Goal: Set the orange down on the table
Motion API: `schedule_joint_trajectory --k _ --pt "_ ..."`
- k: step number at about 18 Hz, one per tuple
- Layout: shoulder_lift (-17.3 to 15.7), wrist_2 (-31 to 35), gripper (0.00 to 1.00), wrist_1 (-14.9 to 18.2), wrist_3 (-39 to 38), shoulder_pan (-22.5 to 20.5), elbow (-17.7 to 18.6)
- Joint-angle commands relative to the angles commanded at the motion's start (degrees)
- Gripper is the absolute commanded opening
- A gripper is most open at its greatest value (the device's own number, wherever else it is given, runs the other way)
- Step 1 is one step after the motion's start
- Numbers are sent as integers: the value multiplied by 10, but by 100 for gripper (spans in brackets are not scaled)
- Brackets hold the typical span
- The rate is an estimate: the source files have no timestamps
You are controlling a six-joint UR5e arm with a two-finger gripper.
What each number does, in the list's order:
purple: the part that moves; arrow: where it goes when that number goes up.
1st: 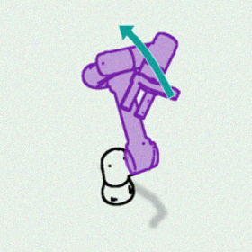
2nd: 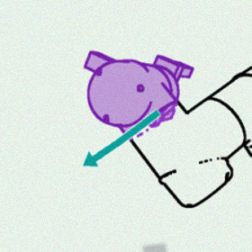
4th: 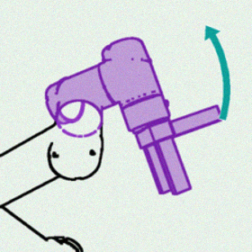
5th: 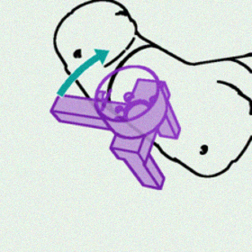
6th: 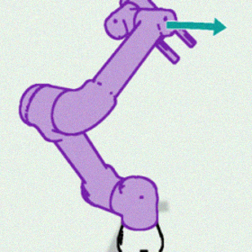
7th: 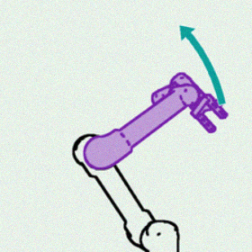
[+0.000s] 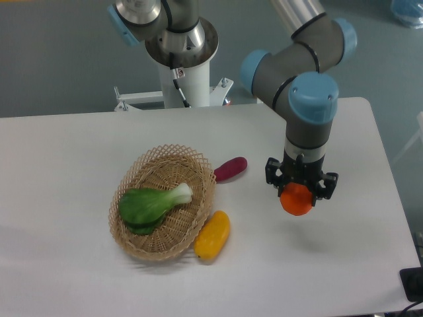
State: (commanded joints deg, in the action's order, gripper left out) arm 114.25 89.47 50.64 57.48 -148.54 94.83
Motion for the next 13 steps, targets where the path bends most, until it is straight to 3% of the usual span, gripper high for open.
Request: schedule_joint_trajectory --k 13 --pt "55 11 67 -12 -44 26 -3"
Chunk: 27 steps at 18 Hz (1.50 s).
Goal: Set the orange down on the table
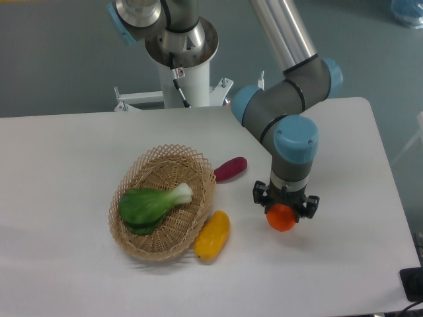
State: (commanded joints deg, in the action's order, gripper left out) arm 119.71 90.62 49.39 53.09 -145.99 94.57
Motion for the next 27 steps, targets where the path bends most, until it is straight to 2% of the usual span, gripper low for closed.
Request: schedule_joint_trajectory --k 4,6,14,15,17,18,22,23,27 --pt "4 0 68 1 -2 6 2" --pt "5 0 72 -1 2 7 3" --pt "13 1 72 -1 -2 9 3" --pt "13 1 73 -2 -1 9 2" --pt "13 1 91 -2 0 9 -2" --pt "12 2 94 -2 -1 9 -3" --pt "10 1 96 -1 1 8 -5" --pt "8 1 99 -1 1 8 -5" --pt "-3 1 99 -1 4 8 -20"
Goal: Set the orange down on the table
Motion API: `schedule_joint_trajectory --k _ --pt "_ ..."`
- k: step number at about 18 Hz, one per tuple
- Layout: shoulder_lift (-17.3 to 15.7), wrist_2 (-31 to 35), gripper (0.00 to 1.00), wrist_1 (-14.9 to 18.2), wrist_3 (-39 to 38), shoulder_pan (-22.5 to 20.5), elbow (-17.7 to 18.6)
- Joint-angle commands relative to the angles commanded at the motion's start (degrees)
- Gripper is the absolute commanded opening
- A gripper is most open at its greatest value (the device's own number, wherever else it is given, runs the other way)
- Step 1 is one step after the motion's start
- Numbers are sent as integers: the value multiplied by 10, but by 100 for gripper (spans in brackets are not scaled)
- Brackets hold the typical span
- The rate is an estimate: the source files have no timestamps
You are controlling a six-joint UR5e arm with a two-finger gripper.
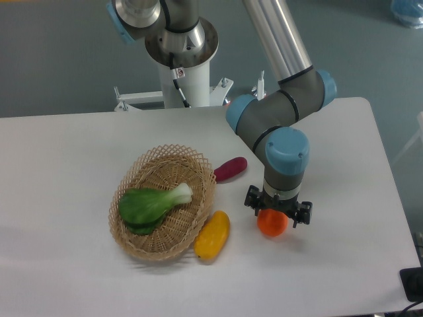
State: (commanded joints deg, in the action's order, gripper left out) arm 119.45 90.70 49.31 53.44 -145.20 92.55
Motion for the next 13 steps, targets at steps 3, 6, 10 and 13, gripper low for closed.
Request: schedule_joint_trajectory --k 3,6,10,13 --pt "-6 -2 100 0 2 -1 -3" --pt "-21 -2 100 2 45 -7 5" --pt "-25 -4 100 3 47 -10 4" --pt "-28 -5 100 3 47 -12 5"
